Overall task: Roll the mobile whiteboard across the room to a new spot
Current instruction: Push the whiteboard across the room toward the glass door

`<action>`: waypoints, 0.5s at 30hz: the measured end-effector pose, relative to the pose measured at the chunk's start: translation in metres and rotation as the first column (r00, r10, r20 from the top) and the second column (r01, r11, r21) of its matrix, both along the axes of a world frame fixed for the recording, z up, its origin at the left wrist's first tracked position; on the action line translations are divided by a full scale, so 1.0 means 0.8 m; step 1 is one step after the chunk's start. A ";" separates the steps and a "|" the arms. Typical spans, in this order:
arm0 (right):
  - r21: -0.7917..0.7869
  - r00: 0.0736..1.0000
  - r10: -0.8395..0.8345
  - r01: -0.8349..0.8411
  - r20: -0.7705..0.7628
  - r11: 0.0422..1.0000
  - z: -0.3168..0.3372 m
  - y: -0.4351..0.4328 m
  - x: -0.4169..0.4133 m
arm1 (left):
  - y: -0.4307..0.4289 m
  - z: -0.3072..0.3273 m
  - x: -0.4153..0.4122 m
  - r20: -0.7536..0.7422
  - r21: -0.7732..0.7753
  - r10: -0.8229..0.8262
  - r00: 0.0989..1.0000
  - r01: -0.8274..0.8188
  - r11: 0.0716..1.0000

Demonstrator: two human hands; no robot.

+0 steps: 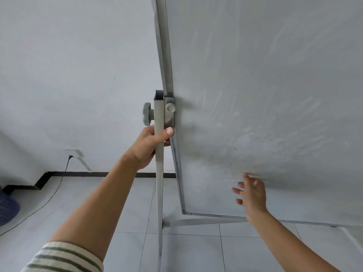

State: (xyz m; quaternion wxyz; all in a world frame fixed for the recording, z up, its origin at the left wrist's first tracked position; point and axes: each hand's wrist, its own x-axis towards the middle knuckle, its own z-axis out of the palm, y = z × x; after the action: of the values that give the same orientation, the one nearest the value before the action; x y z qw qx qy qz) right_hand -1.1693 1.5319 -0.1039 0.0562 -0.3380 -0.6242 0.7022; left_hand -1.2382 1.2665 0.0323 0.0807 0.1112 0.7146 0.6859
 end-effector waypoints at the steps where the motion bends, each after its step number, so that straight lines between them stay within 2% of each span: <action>1: 0.007 1.000 -0.020 0.020 0.000 1.000 0.002 0.001 -0.004 | 0.012 -0.002 -0.007 -0.003 0.000 -0.022 1.000 0.022 1.000; 5: 0.063 0.998 -0.066 0.067 -0.022 0.996 0.008 0.000 -0.014 | 0.069 -0.004 -0.028 -0.019 0.010 -0.108 0.994 0.108 0.994; 8: 0.174 0.998 -0.061 0.061 -0.006 0.983 0.008 -0.007 -0.022 | 0.108 -0.001 -0.045 -0.015 0.011 -0.213 0.977 0.213 0.977; 11: 0.288 0.997 -0.021 -0.002 0.077 0.958 0.002 -0.024 -0.028 | 0.138 -0.003 -0.057 0.011 -0.003 -0.309 0.951 0.309 0.951; 15: 0.341 0.989 0.041 -0.087 0.139 0.936 0.004 -0.051 -0.026 | 0.177 -0.007 -0.064 -0.002 0.011 -0.415 0.910 0.415 0.910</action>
State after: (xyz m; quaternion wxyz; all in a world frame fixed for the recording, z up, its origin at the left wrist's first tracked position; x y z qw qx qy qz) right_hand -1.1904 1.4913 -0.1006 0.0511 -0.3473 -0.7507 0.5596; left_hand -1.2893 1.4085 0.0266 0.2239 0.2607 0.6709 0.6571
